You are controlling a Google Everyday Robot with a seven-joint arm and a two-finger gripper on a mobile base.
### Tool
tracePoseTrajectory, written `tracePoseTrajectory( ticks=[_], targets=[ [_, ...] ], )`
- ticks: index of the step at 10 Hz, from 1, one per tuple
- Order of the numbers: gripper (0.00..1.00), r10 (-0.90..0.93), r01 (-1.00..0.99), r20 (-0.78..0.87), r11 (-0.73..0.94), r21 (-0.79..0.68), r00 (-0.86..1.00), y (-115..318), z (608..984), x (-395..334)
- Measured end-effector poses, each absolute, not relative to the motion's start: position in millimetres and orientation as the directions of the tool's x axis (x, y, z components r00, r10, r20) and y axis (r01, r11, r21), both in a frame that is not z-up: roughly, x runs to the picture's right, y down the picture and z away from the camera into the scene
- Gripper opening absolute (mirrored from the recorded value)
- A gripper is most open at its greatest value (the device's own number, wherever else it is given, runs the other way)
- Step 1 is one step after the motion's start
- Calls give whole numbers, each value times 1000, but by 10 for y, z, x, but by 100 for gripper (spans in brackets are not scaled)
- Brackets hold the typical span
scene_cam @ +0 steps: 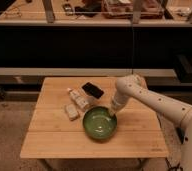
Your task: Drag the ceramic bowl in a circle
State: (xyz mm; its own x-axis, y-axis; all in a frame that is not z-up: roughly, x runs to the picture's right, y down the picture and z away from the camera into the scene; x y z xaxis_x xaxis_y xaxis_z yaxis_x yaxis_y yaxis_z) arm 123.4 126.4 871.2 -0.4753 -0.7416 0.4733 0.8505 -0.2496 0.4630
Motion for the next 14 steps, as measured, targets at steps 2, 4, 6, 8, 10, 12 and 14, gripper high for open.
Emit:
tracePoseTrajectory(
  ticks=[2,4,6,8,10,12,14],
  targets=[
    [0,-766,891,491,-231,392,-415,1088,8711,1638],
    [0,-772,935,543,-190,300,-331,1180,8508,2186],
    [0,-770,965,589,-143,218,-247,1396,8209,2661],
    [0,-762,977,615,-116,176,-201,1664,7845,2965],
    [0,-746,970,624,-132,203,-232,1864,7616,2949],
    [0,-716,950,631,-160,267,-298,2075,7510,2752],
    [0,-687,921,625,-188,341,-371,2197,7549,2450]
  ],
)
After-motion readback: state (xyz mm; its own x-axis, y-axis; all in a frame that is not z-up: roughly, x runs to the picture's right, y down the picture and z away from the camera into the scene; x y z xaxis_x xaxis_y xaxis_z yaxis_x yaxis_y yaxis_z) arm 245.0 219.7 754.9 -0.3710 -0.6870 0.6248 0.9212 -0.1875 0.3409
